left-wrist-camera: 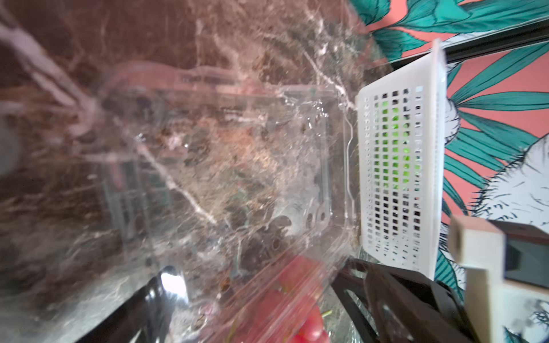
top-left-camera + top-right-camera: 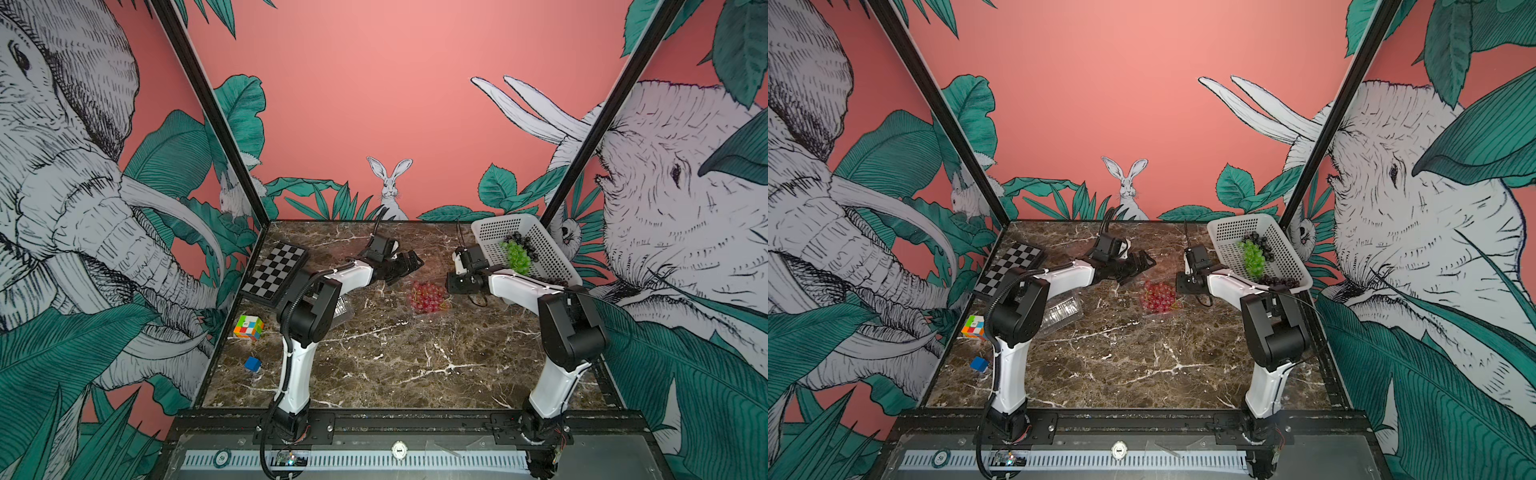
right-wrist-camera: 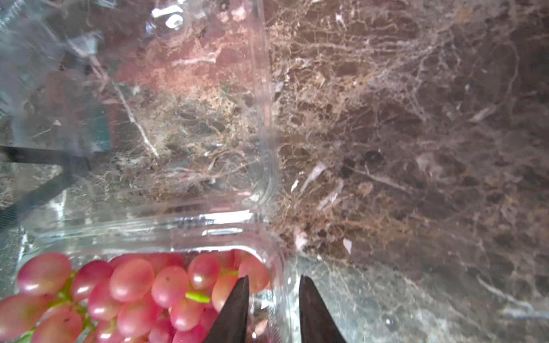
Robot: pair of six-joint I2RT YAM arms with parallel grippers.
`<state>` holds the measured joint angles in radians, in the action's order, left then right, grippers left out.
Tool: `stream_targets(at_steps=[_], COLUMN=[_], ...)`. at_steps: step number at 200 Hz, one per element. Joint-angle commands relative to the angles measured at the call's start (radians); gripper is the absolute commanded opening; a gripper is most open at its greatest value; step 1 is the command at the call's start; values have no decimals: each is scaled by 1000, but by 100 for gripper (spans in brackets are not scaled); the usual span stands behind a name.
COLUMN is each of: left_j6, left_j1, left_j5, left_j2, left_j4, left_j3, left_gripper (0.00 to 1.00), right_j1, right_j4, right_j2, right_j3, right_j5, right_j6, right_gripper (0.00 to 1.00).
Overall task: Pack grapes into containers
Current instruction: Close the packing box at the center of the board.
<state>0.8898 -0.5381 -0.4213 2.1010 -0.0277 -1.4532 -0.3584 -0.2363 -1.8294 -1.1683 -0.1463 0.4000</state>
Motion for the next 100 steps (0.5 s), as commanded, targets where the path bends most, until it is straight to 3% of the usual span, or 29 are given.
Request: stream_targets(at_steps=[1,72,100], left_j6=[-6,-64,-70], left_j1=[0,7,17], left_j5=[4,24,16], left_j2=[-9,-53,-62], left_j4=[-68,-94,-86], left_j3=[-24,-22,-32], left_gripper=[99,100,100], right_j1=[10,22,28], right_j4=[6,-4,-11], right_j2=[-24,-58,-52], right_j3=[-31,-96,-111], right_j5=[-10,-43,-59], right_j6=[-18,-14,0], right_gripper=[28,29,36])
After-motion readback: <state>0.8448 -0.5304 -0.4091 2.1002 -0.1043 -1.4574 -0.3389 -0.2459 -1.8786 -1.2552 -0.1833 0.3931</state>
